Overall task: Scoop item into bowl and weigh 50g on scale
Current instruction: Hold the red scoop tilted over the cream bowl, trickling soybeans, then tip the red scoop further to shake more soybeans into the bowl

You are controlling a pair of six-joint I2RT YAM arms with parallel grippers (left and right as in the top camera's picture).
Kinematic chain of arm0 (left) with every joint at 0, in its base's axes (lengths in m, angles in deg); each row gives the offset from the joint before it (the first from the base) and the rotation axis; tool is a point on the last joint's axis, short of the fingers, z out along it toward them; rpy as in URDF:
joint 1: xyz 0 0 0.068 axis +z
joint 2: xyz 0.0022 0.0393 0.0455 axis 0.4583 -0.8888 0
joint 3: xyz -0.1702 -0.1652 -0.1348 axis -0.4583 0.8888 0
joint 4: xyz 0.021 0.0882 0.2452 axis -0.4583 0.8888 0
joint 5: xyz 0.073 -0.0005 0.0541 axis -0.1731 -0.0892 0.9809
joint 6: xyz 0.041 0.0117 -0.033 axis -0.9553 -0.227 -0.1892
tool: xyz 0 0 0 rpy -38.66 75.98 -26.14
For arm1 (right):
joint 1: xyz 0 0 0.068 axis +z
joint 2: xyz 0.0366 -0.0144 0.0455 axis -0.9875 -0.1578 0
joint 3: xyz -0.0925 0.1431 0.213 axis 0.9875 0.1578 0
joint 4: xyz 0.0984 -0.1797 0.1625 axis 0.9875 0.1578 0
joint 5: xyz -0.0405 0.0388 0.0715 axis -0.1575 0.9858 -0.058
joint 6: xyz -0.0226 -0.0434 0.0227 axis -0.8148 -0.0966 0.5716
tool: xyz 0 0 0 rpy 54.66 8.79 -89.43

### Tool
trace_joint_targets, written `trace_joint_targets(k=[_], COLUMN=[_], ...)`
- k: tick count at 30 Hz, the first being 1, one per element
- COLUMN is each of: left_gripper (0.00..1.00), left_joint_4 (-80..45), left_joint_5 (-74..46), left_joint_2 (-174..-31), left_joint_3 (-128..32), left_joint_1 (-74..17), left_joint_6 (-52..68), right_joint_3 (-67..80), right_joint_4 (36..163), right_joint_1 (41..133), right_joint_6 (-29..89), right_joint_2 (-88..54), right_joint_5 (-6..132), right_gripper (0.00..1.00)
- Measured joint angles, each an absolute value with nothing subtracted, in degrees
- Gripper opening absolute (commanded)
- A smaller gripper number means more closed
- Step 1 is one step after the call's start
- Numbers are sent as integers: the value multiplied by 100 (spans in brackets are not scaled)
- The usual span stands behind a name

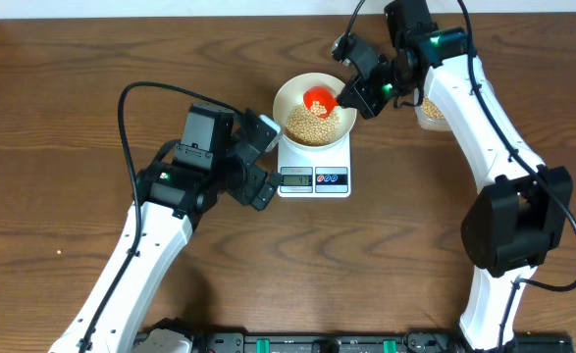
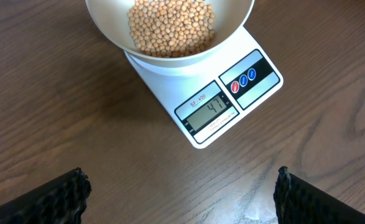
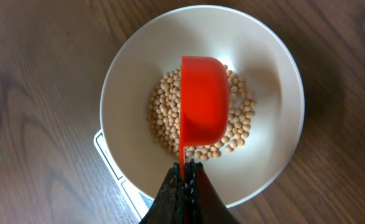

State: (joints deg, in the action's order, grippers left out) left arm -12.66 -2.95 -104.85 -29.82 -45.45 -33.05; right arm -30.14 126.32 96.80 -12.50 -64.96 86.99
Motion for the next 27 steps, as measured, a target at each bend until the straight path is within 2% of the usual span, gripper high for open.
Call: trace_joint_targets(k=[27], left_gripper=[96], left_joint_4=[-1266], left_joint_5=[-295], left_joint_2=[-10485], left_joint_3=[-2982], left_joint_1=[-4545], left_joint_6=[-3305], right_joint_3=[-3014], right_joint_4=[12702], right_joint_1=[9520], right_joint_6=[-1248], right_joint_2=[-6496], right_joint_5=[8876], right_gripper=[1])
